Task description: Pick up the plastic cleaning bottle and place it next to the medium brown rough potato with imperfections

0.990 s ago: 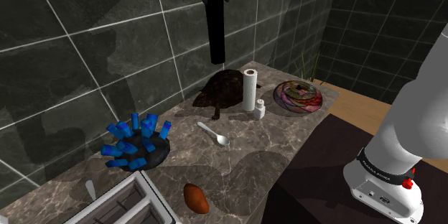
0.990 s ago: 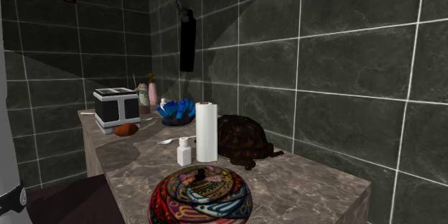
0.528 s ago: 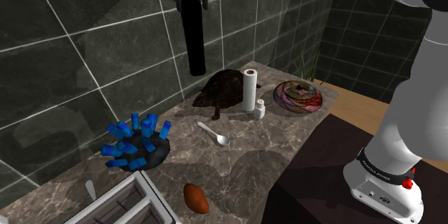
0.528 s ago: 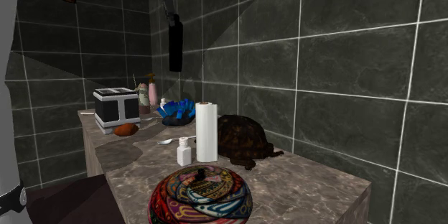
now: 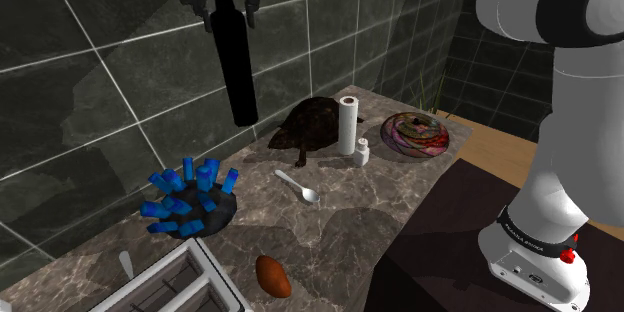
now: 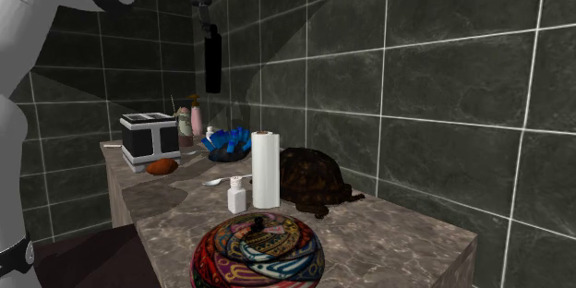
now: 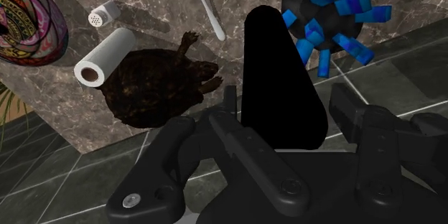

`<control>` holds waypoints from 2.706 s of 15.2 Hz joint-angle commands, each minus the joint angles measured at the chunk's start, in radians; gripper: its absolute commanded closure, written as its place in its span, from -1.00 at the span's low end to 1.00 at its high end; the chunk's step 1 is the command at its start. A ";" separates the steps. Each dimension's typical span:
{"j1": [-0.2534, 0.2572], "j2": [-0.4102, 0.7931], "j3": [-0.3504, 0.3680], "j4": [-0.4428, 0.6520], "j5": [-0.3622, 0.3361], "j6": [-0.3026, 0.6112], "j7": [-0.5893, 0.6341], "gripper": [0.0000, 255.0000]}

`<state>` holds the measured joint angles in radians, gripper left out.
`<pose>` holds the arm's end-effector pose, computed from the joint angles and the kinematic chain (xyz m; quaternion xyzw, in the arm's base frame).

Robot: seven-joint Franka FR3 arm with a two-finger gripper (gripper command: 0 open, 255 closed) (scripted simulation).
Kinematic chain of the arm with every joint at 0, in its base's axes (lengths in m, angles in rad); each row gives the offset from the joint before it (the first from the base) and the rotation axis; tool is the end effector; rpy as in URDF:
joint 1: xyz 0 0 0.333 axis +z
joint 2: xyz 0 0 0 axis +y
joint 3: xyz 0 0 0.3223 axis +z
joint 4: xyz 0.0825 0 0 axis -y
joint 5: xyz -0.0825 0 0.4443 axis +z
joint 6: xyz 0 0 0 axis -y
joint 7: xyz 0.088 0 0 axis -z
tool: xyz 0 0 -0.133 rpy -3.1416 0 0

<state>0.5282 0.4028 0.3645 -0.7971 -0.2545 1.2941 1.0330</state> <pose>0.5090 0.4537 0.7225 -0.9888 0.1288 -0.0731 0.0159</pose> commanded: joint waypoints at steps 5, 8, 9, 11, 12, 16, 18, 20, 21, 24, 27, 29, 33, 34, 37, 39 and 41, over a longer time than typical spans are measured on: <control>-0.054 -0.106 0.006 -0.253 0.046 0.150 0.013 1.00; -0.070 -0.141 0.005 -0.346 0.061 0.210 0.014 1.00; -0.075 -0.151 0.005 -0.374 0.065 0.228 0.014 1.00; -0.082 -0.168 0.004 -0.426 0.072 0.264 0.015 1.00; -0.085 -0.176 0.003 -0.451 0.076 0.282 0.015 1.00; -0.096 -0.202 0.001 -0.541 0.086 0.348 0.017 1.00; -0.100 -0.212 0.000 -0.582 0.090 0.379 0.017 1.00; -0.104 -0.221 -0.001 -0.621 0.093 0.410 0.019 1.00; -0.105 -0.224 -0.001 -0.639 0.094 0.425 0.019 1.00; -0.109 -0.234 -0.002 -0.692 0.097 0.469 0.021 1.00; -0.112 -0.240 -0.003 -0.741 0.098 0.512 0.024 1.00; -0.114 -0.243 -0.004 -0.772 0.099 0.539 0.026 1.00; -0.116 -0.246 -0.006 -0.829 0.098 0.594 0.031 1.00; -0.117 -0.246 -0.006 -0.842 0.097 0.607 0.032 1.00; -0.118 -0.244 -0.007 -0.880 0.095 0.647 0.037 1.00; -0.119 -0.242 -0.008 -0.905 0.093 0.673 0.040 1.00; -0.119 -0.239 -0.008 -0.928 0.090 0.698 0.044 1.00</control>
<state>0.4094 0.1621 0.3566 -1.7080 -0.1629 1.9735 1.0742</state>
